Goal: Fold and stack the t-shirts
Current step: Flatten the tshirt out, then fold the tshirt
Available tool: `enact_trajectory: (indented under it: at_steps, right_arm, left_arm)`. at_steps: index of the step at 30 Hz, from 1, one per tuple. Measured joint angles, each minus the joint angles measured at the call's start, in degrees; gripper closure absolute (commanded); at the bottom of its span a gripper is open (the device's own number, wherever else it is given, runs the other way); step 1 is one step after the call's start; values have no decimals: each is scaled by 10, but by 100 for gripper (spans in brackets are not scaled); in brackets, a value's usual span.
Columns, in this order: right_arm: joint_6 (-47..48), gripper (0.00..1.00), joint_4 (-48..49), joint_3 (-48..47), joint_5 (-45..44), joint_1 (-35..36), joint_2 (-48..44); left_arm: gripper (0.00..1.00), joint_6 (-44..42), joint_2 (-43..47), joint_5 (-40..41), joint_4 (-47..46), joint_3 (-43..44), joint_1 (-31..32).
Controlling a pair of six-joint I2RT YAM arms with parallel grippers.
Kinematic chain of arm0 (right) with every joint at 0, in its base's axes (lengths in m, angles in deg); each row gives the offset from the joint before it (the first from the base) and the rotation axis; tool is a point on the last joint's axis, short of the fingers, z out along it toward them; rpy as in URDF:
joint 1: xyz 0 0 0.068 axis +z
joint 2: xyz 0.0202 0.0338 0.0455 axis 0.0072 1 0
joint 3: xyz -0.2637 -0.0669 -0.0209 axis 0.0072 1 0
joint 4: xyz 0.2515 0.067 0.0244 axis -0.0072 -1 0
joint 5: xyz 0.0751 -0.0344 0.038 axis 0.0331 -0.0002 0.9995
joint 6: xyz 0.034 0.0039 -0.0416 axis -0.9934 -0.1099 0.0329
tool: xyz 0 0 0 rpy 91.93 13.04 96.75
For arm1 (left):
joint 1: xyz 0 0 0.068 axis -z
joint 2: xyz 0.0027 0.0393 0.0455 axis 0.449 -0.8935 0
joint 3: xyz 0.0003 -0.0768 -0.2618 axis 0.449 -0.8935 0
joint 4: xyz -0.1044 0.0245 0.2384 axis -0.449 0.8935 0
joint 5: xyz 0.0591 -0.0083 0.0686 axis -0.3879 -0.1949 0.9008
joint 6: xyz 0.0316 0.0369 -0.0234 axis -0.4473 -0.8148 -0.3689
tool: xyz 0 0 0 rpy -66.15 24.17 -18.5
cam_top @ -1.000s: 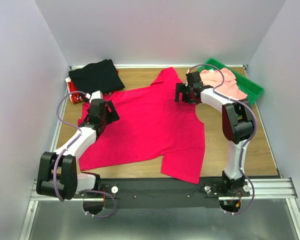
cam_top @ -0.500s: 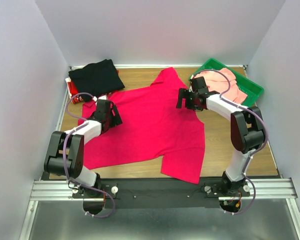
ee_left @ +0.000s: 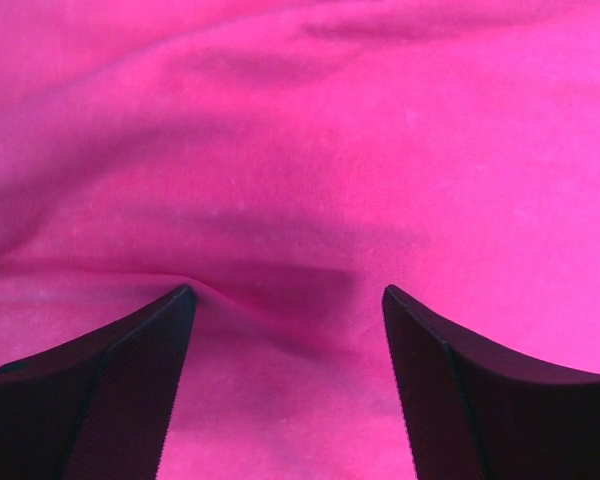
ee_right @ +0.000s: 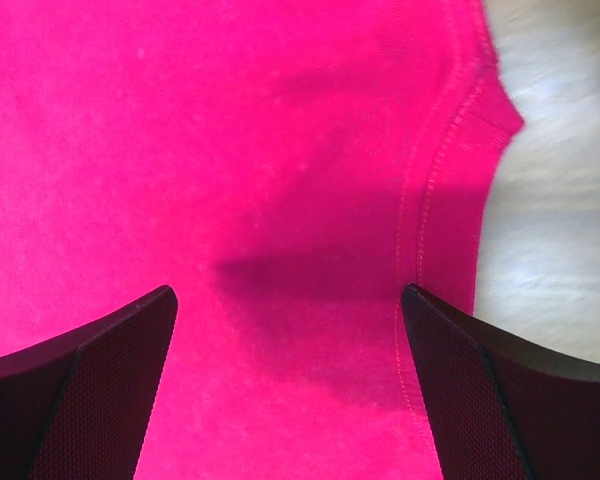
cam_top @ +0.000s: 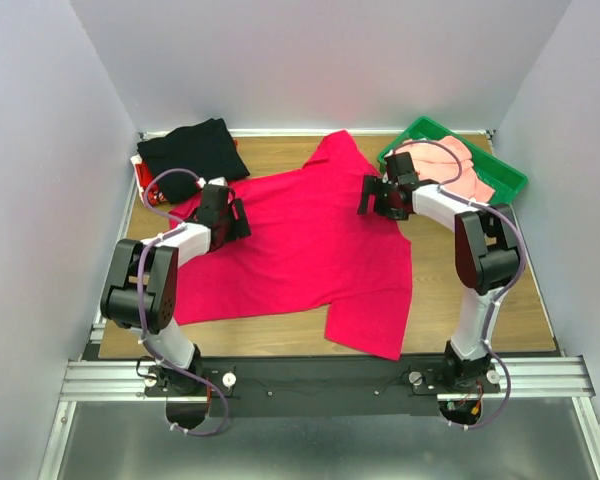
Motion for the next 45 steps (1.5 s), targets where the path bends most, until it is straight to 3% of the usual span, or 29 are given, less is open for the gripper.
enact_trajectory:
  at_steps: [11, 18, 22, 26, 33, 37, 45]
  right_arm:
    - [5, 0, 3, -42, -3, -68, 31]
    - [21, 0, -11, -77, -2, -75, 52]
    - [35, 0, -22, -78, 14, -74, 47]
    - [41, 0, -28, -73, 29, -75, 19]
    - [43, 0, -27, -30, 41, -75, -90]
    - [40, 0, -25, -4, 41, -75, -121]
    - [35, 0, -28, 32, 48, -91, -132]
  left_arm:
    - [19, -3, -68, -5, 13, 83, 66]
    - [19, 3, -90, 1, 16, 116, 75]
    - [18, 14, -45, 38, 25, 99, 82]
    - [20, 50, 71, 89, 27, 42, 97]
    - [21, 209, 305, 195, 83, -111, 126]
    - [27, 315, 341, 242, 173, -139, 130]
    - [32, 569, 335, 302, 421, -103, 131]
